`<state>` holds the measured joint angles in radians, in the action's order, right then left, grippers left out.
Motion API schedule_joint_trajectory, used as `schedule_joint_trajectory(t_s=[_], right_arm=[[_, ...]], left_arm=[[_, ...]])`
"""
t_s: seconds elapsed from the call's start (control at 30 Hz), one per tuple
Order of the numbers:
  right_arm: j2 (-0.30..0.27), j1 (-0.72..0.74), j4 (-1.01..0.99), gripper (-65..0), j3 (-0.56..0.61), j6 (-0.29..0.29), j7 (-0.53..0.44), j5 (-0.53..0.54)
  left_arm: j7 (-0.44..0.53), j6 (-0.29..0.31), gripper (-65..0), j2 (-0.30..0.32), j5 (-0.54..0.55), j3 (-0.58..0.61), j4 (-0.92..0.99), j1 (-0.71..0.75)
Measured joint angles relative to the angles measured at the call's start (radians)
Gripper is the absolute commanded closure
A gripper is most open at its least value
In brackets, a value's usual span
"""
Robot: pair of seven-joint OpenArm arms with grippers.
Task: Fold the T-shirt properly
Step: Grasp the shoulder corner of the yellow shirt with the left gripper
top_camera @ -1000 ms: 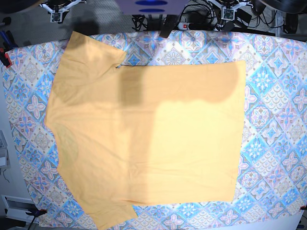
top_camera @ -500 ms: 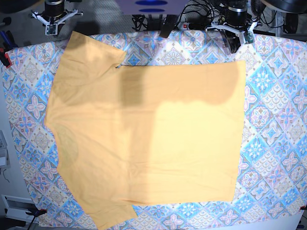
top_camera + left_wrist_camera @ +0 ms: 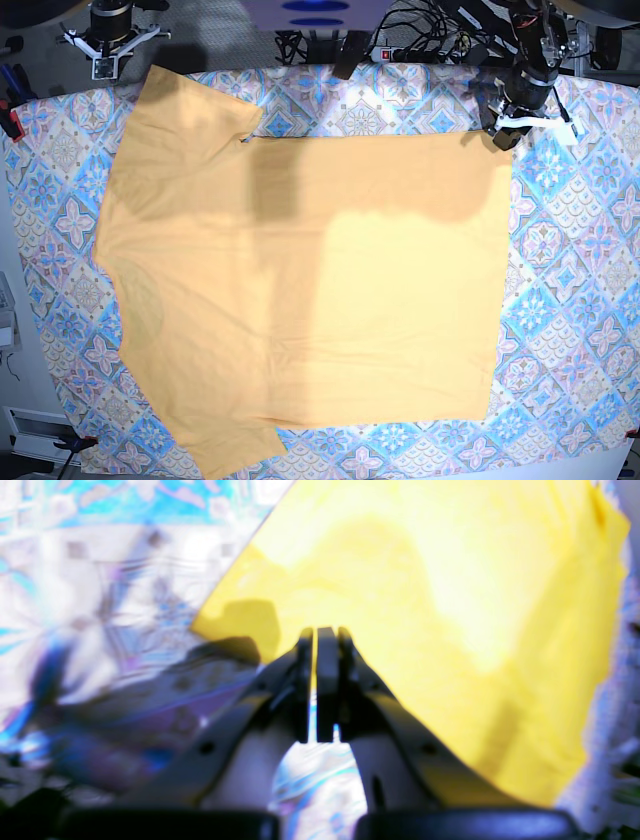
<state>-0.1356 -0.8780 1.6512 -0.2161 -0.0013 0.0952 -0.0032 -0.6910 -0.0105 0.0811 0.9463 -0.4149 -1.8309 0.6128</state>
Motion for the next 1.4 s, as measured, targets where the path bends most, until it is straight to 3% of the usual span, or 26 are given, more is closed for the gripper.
schedule_joint_trajectory(t_s=[0.17, 0.4, 0.53, 0.63, 1.4], right_arm=[[0.001, 0.002, 0.000, 0.0, 0.000, 0.000, 0.001, 0.000], [0.002, 0.033, -0.001, 0.0, 0.000, 0.000, 0.003, 0.000], [0.003, 0.032, -0.002, 0.0, 0.000, 0.000, 0.004, 0.000], [0.002, 0.029, -0.002, 0.0, 0.002, 0.000, 0.006, 0.000], [0.002, 0.031, -0.008, 0.0, 0.003, 0.000, 0.003, 0.000]], left_arm=[[-0.015, 0.004, -4.5, -0.001, 0.106, -0.001, 0.076, -0.026], [-0.014, -0.001, -30.4, -0.004, 0.220, -0.001, 0.104, -0.002], [-0.019, 0.000, -39.6, -0.054, 0.245, -0.046, 0.104, 0.002], [-0.014, -0.001, -40.6, -0.095, 0.244, -0.103, 0.123, 0.000], [-0.001, 0.047, -40.6, -0.089, 0.335, -0.119, 0.353, -0.111]])
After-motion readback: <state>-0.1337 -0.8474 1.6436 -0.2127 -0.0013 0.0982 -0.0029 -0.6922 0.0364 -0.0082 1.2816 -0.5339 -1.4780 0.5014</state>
